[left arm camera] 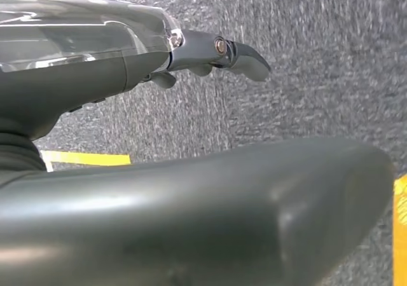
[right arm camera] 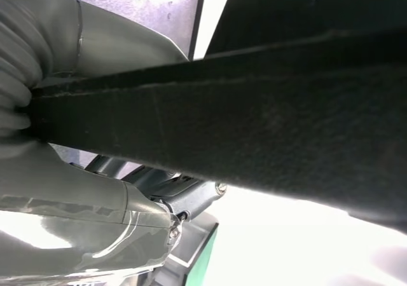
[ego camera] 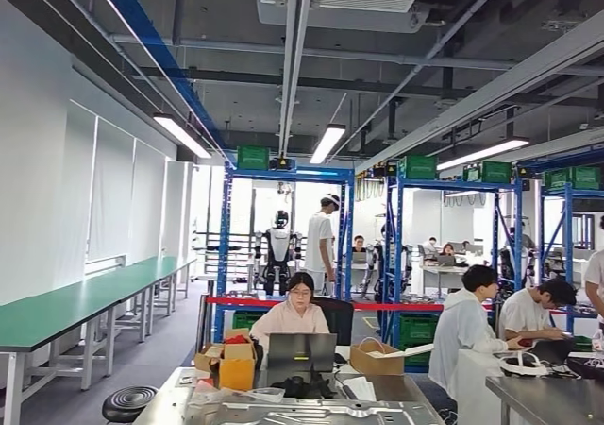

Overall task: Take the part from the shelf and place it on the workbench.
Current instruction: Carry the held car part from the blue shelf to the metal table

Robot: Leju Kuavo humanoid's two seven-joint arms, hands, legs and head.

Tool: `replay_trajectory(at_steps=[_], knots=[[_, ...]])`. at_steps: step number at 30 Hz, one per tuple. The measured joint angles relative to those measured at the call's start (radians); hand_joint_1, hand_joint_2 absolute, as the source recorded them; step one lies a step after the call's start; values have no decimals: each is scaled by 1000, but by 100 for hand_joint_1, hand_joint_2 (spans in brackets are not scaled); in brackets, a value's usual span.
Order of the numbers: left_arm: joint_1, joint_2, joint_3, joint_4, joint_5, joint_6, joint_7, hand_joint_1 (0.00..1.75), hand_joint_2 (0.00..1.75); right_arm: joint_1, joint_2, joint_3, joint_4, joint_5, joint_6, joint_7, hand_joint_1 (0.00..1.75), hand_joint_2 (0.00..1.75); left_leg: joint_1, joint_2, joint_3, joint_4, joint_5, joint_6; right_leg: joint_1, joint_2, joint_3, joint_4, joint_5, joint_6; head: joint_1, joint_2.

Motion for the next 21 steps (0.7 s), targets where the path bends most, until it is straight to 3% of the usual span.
replay_trajectory(at_steps=[2,3,5,7,9,11,12,13,15,17,19,21], knots=[[-1,-4,3,0,-4,0,-2,0,175,-2,1,-3,-1,-14,4,0,175,175,-3,-1,1,-1,-2,0,17,-8,50,-120,48,-23,0,0],[0,-5,4,0,-7,0,-2,0,175,-2,2,-5,-1,-23,7,1,175,175,-2,1,0,-2,-4,-1,23,-12,63,-151,54,-30,0,0],[3,-7,7,0,-10,0,-3,0,175,-3,4,-9,-1,-37,12,3,175,175,-2,7,3,-7,-4,-8,26,-9,69,-167,52,-33,0,0],[2,-7,8,0,-13,-2,-4,0,175,-3,8,-15,-1,-43,14,5,175,175,-3,11,5,0,-17,-15,18,-3,82,-189,59,-31,0,0],[1,-7,9,0,-15,-2,-4,0,175,-4,14,-18,-1,-46,16,6,175,175,-3,11,-26,74,-62,-22,10,2,97,-207,65,-29,1,0],[2,-6,11,0,-15,-1,-4,0,175,-1,16,-18,2,-47,17,7,175,175,2,10,-88,195,-111,-32,7,11,100,-209,64,-29,1,0],[3,-5,13,0,-15,-1,-4,0,175,1,16,-18,3,-47,17,7,175,175,6,10,-111,232,-116,-38,5,16,101,-208,63,-27,1,0],[4,-5,14,0,-15,0,-4,0,175,3,16,-18,5,-47,18,7,175,175,11,10,-117,235,-103,-44,2,23,101,-206,60,-24,1,0],[4,-5,15,0,-15,-1,-4,0,175,5,17,-18,7,-47,18,7,175,175,23,7,-81,143,-34,-58,-7,39,103,-195,52,-13,1,0],[3,-6,15,0,-15,-1,-4,0,175,4,18,-18,7,-47,18,8,175,175,32,-19,-33,41,6,-66,-12,54,96,-174,39,2,0,0],[4,-7,17,0,-15,-1,-4,0,175,4,20,-18,8,-47,16,12,175,175,32,-38,-20,13,0,-55,-13,67,87,-162,34,13,-1,0],[3,-7,20,0,-15,-1,-4,0,175,3,21,-19,12,-45,10,18,175,175,29,-30,-19,11,0,-37,-16,73,85,-161,33,20,-2,0]])
